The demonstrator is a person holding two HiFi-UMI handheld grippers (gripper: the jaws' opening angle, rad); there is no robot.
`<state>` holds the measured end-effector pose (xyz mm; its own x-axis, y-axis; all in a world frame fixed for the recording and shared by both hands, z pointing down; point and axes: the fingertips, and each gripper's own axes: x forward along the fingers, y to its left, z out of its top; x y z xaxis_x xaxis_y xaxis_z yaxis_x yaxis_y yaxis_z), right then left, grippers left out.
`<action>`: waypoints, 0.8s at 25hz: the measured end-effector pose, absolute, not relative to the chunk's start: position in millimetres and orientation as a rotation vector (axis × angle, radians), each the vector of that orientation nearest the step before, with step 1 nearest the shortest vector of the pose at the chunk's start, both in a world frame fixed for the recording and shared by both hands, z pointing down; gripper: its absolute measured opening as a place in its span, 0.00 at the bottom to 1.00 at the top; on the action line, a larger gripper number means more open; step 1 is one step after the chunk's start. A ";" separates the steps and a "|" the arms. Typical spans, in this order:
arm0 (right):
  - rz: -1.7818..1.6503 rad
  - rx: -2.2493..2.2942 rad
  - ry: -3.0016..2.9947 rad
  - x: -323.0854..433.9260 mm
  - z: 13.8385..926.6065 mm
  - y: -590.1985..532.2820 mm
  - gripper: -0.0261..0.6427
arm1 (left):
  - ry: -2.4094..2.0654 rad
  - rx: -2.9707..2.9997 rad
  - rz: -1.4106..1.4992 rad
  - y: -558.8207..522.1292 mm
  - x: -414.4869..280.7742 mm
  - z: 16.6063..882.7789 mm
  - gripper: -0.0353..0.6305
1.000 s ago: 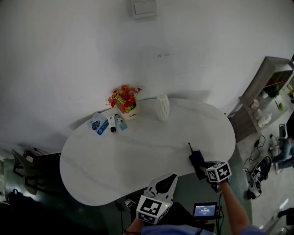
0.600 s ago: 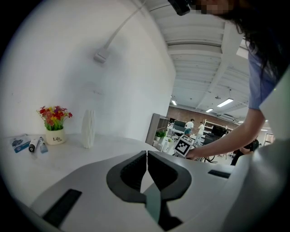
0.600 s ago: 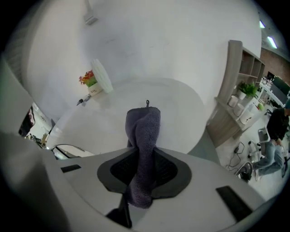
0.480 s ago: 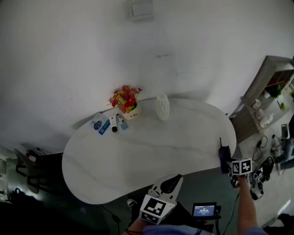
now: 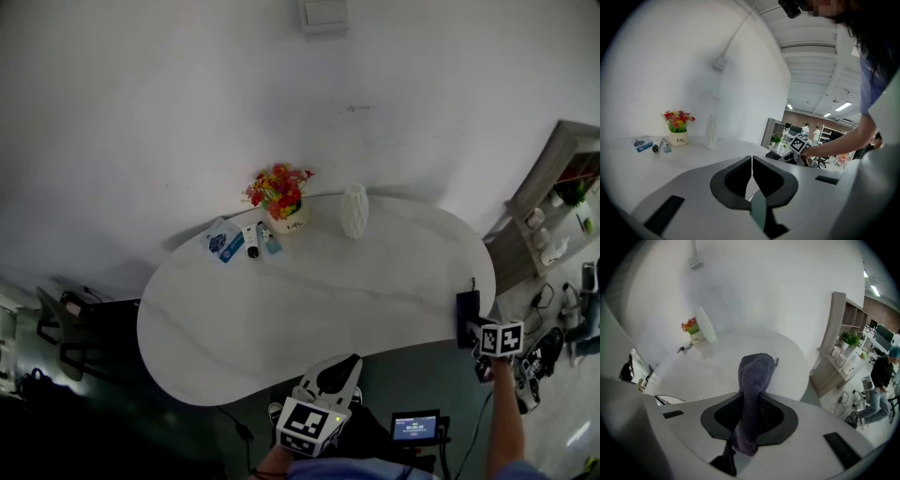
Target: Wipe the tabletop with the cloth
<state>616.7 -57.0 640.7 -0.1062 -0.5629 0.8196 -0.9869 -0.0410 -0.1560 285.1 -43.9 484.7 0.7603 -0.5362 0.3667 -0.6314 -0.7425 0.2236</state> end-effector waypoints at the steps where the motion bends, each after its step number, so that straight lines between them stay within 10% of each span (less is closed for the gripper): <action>1: 1.029 1.628 -1.752 599.8 633.0 -63.1 0.17 | -0.912 2.621 0.393 -43.9 278.2 484.0 0.08; 20: 0.935 1.059 -2.285 103.6 561.4 -75.4 0.17 | -1.302 2.443 0.268 10.2 -23.4 471.8 0.08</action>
<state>103.6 -75.4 561.4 -0.6034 -0.4836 0.6341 -0.7894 0.4751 -0.3888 -23.4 10.2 471.8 0.5576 -0.7621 0.3289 -0.8301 -0.5113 0.2226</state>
